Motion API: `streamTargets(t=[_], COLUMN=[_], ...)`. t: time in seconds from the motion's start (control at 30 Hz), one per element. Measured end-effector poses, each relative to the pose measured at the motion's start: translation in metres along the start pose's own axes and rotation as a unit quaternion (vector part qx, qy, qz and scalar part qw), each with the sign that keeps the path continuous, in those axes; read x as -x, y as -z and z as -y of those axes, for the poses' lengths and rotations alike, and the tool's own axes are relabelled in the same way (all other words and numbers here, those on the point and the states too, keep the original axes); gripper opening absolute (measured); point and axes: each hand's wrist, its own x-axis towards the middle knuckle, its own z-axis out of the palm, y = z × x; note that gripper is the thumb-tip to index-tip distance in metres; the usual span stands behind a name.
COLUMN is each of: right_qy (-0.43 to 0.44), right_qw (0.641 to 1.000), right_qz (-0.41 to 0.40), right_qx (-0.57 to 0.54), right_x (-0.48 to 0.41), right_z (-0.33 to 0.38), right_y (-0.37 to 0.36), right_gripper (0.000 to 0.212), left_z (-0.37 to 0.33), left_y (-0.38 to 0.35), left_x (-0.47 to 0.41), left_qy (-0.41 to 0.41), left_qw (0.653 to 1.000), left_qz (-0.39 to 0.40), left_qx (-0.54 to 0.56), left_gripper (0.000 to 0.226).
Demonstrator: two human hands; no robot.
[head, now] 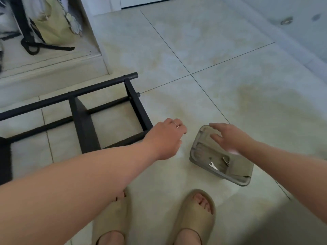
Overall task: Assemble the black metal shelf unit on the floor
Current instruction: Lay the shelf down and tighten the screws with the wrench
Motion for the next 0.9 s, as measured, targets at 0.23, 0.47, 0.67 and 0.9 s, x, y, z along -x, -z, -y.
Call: streamTargets(t=[0.23, 0.47, 0.67, 0.9], right_qy=[-0.077, -0.097, -0.083, -0.095], right_qw=[0.989, 0.978, 0.986, 0.990], right_qz=[0.116, 0.155, 0.114, 0.088], right_qx=[0.056, 0.098, 0.088, 0.062], right_x=[-0.026, -0.055, -0.065, -0.052], right_z=[-0.072, -0.093, -0.098, -0.079], right_y=[-0.070, -0.118, -0.131, -0.098], right_gripper=[0.041, 0.029, 0.032, 0.022], left_z=[-0.041, -0.036, -0.035, -0.045], left_y=[-0.077, -0.115, -0.122, -0.105], left_x=[-0.044, -0.057, -0.055, -0.053], left_qy=[-0.150, -0.227, -0.224, -0.192], left_qw=[0.984, 0.964, 0.970, 0.971], left_qz=[0.070, 0.113, 0.077, 0.100], left_qx=[-0.069, -0.075, -0.050, -0.100], left_gripper=[0.036, 0.037, 0.035, 0.039])
